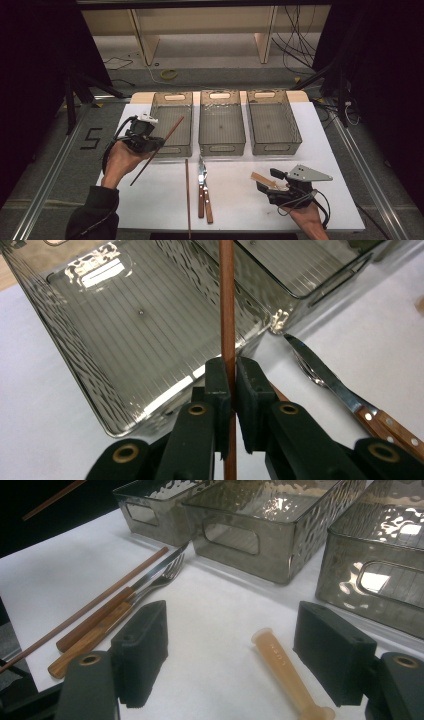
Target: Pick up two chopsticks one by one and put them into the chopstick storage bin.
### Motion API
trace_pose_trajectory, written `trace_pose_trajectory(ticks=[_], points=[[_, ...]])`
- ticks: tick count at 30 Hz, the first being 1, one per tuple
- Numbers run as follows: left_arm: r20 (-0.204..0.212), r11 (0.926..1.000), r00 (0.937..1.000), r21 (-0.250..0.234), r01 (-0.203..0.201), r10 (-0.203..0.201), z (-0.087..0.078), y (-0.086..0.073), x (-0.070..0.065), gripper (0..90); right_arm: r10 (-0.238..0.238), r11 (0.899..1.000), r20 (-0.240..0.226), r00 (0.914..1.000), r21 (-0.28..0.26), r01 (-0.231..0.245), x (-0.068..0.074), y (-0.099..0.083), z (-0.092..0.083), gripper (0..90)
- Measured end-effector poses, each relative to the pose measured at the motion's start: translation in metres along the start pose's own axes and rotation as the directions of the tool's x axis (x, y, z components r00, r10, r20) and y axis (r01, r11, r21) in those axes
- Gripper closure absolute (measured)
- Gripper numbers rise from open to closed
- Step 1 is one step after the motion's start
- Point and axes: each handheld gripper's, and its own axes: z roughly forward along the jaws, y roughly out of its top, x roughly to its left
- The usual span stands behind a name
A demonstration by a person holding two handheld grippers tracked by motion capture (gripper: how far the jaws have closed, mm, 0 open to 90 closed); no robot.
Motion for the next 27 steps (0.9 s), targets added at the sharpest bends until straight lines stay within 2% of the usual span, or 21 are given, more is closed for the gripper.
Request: trace_pose_trajectory(ticks=[4,5,13,21,27], points=[[-0.004,1.0000,1.0000,-0.008,0.006,-0.006,0.002,0.004,0.006,83.9,0.000,1.000,-0.002,1.0000,-0.001,0.000,0.000,0.000,0.000,30.5],[-0.006,0.9998,0.9998,-0.014,0.017,-0.017,0.003,0.008,0.011,83.9,0.002,1.000,-0.002,1.0000,0.000,-0.002,0.000,0.000,0.000,30.5],[-0.018,0.9990,0.9995,-0.037,0.024,-0.025,0.006,0.027,0.023,83.9,0.004,1.000,-0.003,1.0000,0.002,-0.004,0.000,0.000,0.001,30.5],[-0.035,0.9988,0.9994,-0.050,0.000,-0.002,0.011,0.051,0.027,83.9,0.007,1.000,-0.007,1.0000,0.003,-0.007,-0.001,0.000,0.001,30.5],[-0.036,0.9978,0.9993,-0.065,0.004,-0.006,0.020,0.067,0.029,83.9,0.006,1.000,-0.008,1.0000,0.002,-0.006,-0.001,0.000,0.001,30.5]])
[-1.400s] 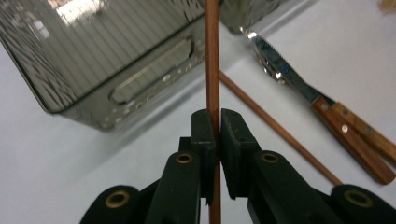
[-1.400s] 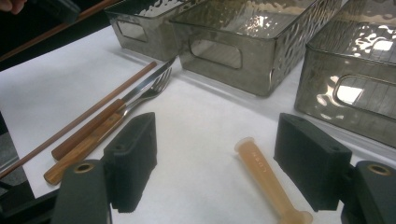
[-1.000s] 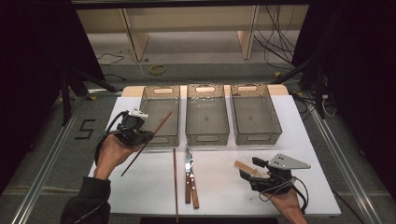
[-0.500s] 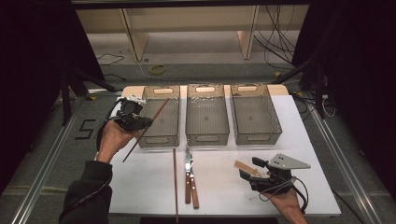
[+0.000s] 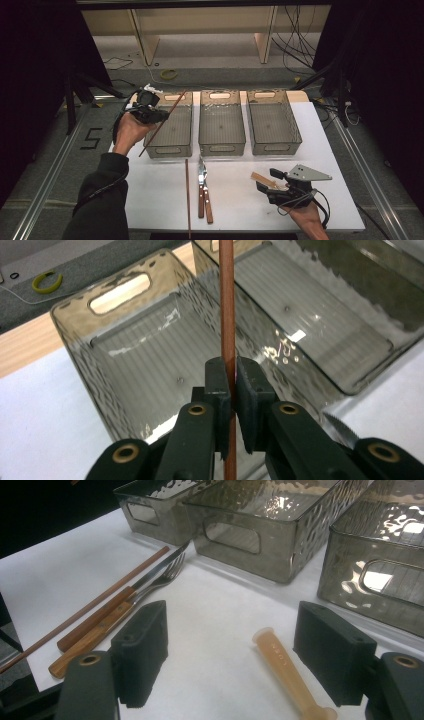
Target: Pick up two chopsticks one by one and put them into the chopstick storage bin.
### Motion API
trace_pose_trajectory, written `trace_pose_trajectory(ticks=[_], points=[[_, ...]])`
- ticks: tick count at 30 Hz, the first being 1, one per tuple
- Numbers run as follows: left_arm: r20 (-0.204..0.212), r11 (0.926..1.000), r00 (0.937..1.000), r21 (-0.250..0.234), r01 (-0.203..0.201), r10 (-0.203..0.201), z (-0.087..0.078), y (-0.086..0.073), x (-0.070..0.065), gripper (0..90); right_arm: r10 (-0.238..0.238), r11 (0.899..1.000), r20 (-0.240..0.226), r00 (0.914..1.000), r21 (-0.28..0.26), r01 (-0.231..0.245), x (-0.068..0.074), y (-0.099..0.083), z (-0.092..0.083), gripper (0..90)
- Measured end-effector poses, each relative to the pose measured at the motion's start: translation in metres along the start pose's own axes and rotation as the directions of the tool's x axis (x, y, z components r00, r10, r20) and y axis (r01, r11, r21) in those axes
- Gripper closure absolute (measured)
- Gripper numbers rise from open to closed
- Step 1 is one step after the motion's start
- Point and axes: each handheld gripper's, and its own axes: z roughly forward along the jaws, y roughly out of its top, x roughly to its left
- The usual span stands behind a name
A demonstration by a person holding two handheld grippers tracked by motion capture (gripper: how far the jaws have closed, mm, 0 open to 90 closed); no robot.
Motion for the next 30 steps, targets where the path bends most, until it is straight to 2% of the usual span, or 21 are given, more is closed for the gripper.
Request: trace_pose_trajectory(ticks=[3,6,14,20,30], points=[[-0.003,1.0000,1.0000,-0.004,-0.002,0.002,0.005,0.005,0.000,83.9,0.001,1.000,-0.001,1.0000,-0.001,-0.001,0.000,0.000,0.000,30.5],[0.004,0.9998,0.9999,-0.015,0.016,-0.016,0.009,0.009,0.003,83.9,0.000,1.000,-0.002,1.0000,-0.002,0.000,-0.001,0.000,0.000,30.5],[-0.002,0.9999,0.9999,-0.005,0.011,-0.011,0.019,0.017,0.009,83.9,-0.001,1.000,-0.003,1.0000,0.000,0.001,-0.001,0.000,0.001,30.5],[-0.008,0.9997,0.9999,-0.022,0.009,-0.009,0.025,0.026,0.015,83.8,0.002,1.000,-0.004,1.0000,0.002,-0.002,-0.001,0.000,0.001,30.5],[-0.019,0.9990,0.9996,-0.039,0.021,-0.021,0.036,0.031,0.022,83.8,0.003,1.000,-0.008,1.0000,0.004,-0.003,-0.002,-0.001,0.002,30.5]])
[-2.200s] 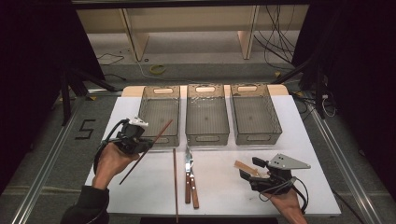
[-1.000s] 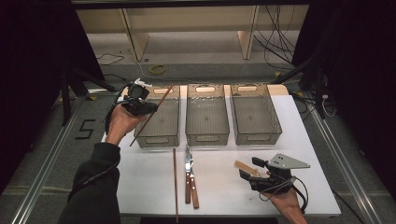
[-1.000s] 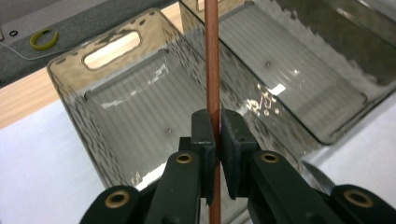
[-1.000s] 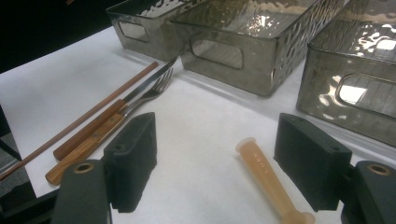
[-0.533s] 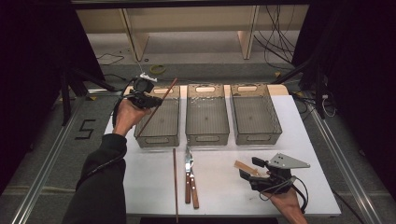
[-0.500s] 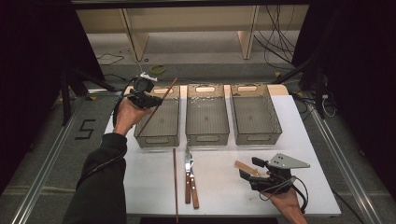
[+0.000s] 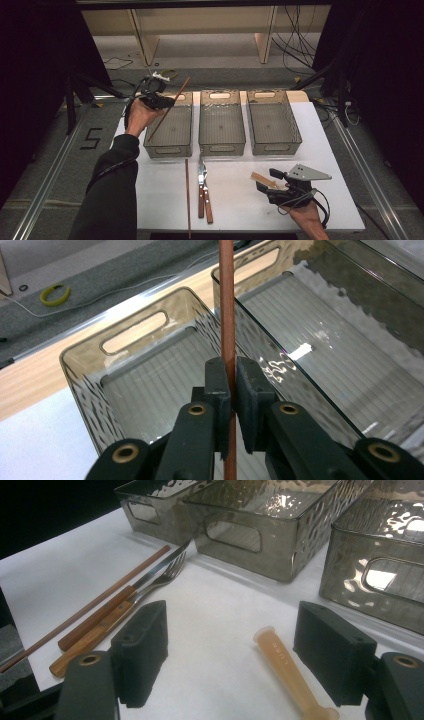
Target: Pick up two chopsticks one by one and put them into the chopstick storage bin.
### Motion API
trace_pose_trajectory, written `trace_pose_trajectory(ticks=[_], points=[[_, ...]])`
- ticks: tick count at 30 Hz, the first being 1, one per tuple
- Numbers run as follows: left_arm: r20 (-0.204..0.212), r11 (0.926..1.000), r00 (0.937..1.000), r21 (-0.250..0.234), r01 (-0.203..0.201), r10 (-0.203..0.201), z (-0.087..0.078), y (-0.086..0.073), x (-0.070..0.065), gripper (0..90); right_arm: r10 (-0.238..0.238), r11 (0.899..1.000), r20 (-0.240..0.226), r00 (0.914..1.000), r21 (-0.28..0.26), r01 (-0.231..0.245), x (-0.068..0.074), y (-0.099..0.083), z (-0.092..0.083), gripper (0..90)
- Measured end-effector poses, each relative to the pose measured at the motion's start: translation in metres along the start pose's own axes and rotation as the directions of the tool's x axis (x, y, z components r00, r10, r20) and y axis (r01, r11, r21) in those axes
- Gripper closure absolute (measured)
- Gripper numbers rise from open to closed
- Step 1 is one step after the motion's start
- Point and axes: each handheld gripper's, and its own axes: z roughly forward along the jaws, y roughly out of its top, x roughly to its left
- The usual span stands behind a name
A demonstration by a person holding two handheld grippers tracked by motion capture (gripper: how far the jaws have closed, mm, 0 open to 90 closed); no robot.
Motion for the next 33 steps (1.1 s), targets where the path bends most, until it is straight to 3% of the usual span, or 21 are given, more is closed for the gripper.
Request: trace_pose_trajectory(ticks=[6,8,24,33], points=[[-0.011,1.0000,0.9999,-0.003,0.004,-0.004,0.007,-0.003,0.004,83.8,-0.001,1.000,-0.001,1.0000,0.002,0.001,0.000,0.000,0.000,30.5],[-0.004,0.9996,0.9996,-0.009,0.029,-0.029,0.011,-0.008,0.008,83.8,0.001,1.000,-0.001,1.0000,0.002,-0.001,0.000,0.000,0.000,30.5],[-0.025,0.9968,0.9965,-0.009,0.079,-0.079,0.029,-0.033,0.019,83.7,0.000,1.000,-0.004,1.0000,0.003,0.000,0.001,0.000,0.001,30.5],[-0.026,0.9948,0.9947,0.018,0.100,-0.099,0.036,-0.041,0.022,83.6,-0.001,1.000,-0.005,1.0000,0.005,0.001,0.001,0.000,0.001,30.5]])
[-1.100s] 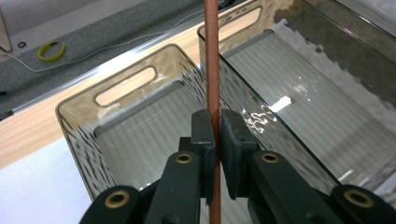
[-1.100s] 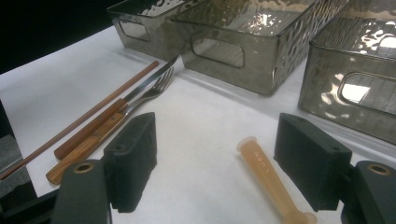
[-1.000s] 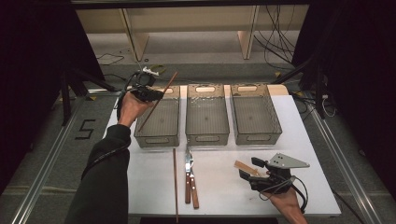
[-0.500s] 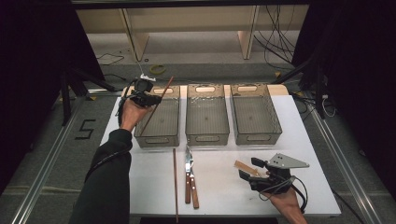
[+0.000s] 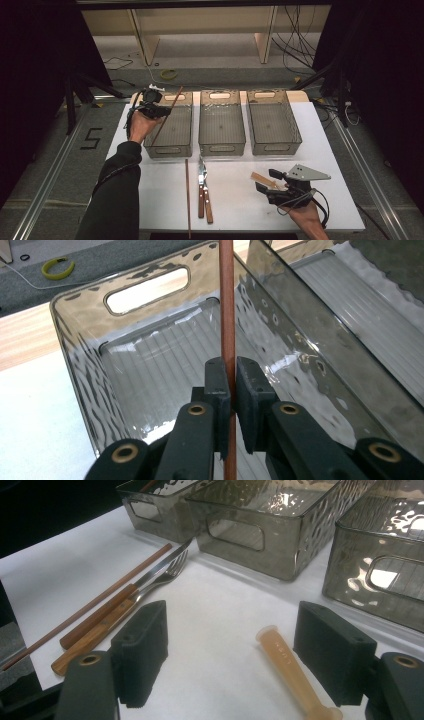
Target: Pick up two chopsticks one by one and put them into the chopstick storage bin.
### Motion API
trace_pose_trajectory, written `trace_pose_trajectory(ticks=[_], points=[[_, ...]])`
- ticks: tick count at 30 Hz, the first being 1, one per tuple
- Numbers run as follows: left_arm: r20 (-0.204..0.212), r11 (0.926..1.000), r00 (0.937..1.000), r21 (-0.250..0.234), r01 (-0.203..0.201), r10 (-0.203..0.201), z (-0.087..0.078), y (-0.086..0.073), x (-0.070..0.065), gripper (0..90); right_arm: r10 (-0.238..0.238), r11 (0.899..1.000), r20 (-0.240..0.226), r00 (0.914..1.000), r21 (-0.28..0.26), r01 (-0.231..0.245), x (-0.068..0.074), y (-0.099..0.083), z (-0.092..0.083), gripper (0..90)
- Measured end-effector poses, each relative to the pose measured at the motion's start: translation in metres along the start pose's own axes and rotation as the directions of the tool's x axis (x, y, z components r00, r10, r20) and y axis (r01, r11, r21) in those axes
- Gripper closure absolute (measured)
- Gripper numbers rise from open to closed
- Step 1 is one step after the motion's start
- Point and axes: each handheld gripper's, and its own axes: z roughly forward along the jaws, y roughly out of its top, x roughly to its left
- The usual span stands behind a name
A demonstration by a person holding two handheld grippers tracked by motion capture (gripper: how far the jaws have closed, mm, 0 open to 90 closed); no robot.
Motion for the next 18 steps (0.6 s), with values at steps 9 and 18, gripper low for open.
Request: trace_pose_trajectory(ticks=[9,18], points=[[-0.003,0.9960,0.9961,0.018,0.088,-0.088,0.001,-0.005,0.006,70.2,0.000,1.000,-0.001,1.0000,0.001,0.000,0.000,0.000,0.000,30.5],[0.030,0.9877,0.9872,0.000,0.156,-0.156,-0.028,-0.007,-0.003,42.9,0.002,1.000,-0.002,1.0000,0.003,-0.002,0.000,0.000,0.001,30.5]])
